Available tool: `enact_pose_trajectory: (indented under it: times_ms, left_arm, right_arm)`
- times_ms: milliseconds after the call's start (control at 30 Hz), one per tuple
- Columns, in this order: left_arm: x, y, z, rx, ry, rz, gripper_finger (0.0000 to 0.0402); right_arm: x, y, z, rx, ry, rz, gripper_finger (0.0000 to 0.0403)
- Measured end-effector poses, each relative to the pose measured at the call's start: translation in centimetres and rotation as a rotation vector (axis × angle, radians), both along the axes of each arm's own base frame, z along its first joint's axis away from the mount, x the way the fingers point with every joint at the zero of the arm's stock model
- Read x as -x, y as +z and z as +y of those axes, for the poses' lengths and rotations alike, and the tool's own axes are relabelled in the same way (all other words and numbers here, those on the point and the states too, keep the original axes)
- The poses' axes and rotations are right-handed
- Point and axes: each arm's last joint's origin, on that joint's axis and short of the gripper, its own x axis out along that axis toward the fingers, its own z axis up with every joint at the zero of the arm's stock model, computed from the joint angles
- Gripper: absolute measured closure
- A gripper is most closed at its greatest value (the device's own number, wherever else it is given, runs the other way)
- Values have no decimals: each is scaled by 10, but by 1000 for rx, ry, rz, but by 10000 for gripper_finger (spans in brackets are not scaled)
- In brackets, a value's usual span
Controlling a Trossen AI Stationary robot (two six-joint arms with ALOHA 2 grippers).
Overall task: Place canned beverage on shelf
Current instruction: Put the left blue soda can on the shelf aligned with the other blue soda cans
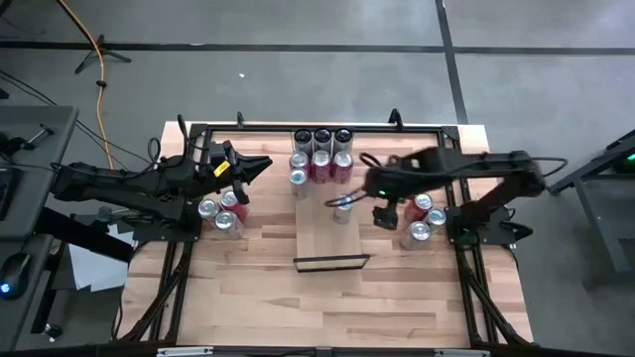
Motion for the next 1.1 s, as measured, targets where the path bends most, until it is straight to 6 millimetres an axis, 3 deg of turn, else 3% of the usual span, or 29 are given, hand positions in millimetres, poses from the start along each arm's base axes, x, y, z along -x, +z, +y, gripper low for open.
enact_pose_trajectory:
  times_ms: [133,267,367,500,667,1100]
  left_arm:
    - [0,0,0,0,0,0,398]
    - [0,0,0,0,0,0,398]
    - [0,0,0,0,0,-1,398]
    - [0,0,0,1,0,-1,398]
    - [0,0,0,0,0,-1,398]
    - [0,0,0,1,0,-1,398]
  right_arm:
    - [26,-21,6,-88,-113,-145,54]
    - [29,-37,7,-181,-178,-323,73]
    - [28,-47,5,-201,-210,-364,113]
    - [27,-61,2,-217,-216,-316,208]
    - [25,-79,1,-226,-212,-317,378]
    - [3,-126,-9,-270,-325,-289,401]
